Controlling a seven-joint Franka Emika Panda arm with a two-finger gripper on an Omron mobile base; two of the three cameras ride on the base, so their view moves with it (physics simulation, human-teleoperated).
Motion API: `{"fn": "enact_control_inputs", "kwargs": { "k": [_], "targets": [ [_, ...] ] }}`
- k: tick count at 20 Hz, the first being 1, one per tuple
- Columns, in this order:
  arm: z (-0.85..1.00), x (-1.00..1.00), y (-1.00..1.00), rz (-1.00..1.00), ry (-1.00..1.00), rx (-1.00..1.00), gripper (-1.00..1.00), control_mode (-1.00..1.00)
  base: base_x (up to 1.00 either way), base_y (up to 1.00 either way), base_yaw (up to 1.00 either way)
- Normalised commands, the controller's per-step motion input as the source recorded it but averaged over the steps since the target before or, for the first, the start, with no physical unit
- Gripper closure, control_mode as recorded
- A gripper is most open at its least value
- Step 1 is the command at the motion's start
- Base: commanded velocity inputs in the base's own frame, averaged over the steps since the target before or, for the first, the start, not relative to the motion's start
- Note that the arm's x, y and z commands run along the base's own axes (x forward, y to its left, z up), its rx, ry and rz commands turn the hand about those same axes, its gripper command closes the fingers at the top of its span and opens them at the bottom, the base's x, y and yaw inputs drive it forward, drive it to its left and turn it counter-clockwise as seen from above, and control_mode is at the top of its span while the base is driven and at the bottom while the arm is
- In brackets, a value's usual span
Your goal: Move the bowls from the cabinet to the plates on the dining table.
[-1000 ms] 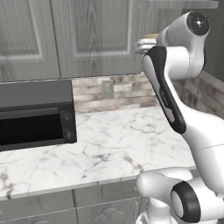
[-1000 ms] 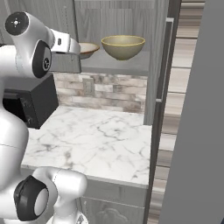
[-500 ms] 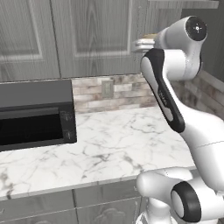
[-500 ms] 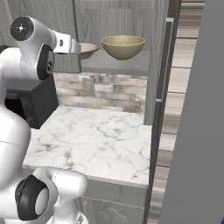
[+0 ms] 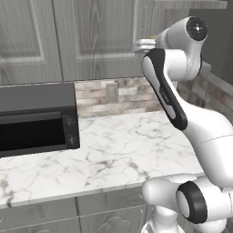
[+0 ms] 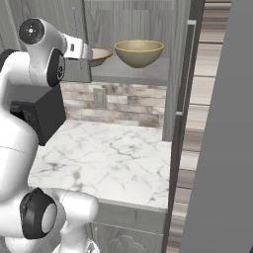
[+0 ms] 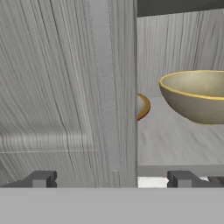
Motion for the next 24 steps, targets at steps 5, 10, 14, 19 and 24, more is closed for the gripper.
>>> {"fn": "enact_control_inputs", "kwargs": {
  "k": [5,10,14,19,24],
  "targets": [
    [0.00,0.25,0.07,0.00,0.01,0.00,-1.00,-1.00,0.00,0.00,0.00],
    [0.00,0.23,0.01,0.00,0.01,0.01,-1.00,-1.00,0.00,0.00,0.00],
    [0.00,0.20,0.00,0.00,0.00,0.01,-1.00,-1.00,0.00,0.00,0.00],
    [0.00,0.21,0.00,0.00,0.00,0.00,-1.00,-1.00,0.00,0.00,0.00],
    [-0.01,0.19,0.00,0.00,0.00,0.01,-1.00,-1.00,0.00,0.00,0.00]
  ]
}}
